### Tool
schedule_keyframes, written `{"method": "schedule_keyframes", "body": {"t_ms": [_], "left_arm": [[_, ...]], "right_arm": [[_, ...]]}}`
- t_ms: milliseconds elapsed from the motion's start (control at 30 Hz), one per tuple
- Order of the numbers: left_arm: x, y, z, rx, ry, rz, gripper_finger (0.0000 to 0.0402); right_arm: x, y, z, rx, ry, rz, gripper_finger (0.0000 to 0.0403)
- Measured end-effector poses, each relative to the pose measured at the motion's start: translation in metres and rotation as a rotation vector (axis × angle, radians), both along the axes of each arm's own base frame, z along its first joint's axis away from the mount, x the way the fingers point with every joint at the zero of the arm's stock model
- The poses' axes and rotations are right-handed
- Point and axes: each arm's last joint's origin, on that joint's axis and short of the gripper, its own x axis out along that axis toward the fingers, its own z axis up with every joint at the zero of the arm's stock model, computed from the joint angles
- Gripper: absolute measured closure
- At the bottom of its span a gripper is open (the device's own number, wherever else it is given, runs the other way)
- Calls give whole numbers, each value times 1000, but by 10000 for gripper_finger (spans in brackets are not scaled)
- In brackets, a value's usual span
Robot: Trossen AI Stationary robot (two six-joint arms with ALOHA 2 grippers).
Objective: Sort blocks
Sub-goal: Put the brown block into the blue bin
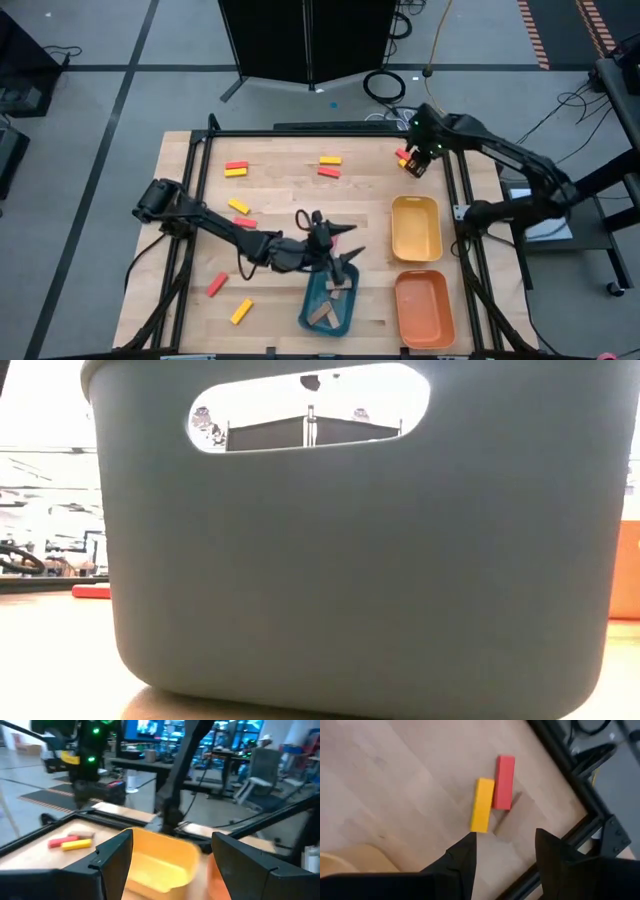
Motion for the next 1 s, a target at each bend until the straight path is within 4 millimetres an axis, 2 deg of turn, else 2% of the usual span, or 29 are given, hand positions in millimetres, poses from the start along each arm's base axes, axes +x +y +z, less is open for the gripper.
{"method": "schedule_keyframes", "body": {"t_ms": [133, 300, 467, 667, 1000], "left_arm": [[4, 27, -12, 11, 14, 9, 137], [11, 57, -23, 24, 98, -104, 137], [12, 81, -21, 85, 147, -121, 137], [-2, 103, 0, 181, 241, -116, 137], [-39, 120, 38, 312, 377, -146, 137]], "right_arm": [[1, -20, -21, 68, 67, -42, 275], [-1, -47, -47, 112, 97, -123, 275], [-4, -67, -69, 145, 101, -223, 275], [-10, -78, -83, 174, 115, -270, 275], [-13, -81, -92, 240, 71, -269, 275]]}}
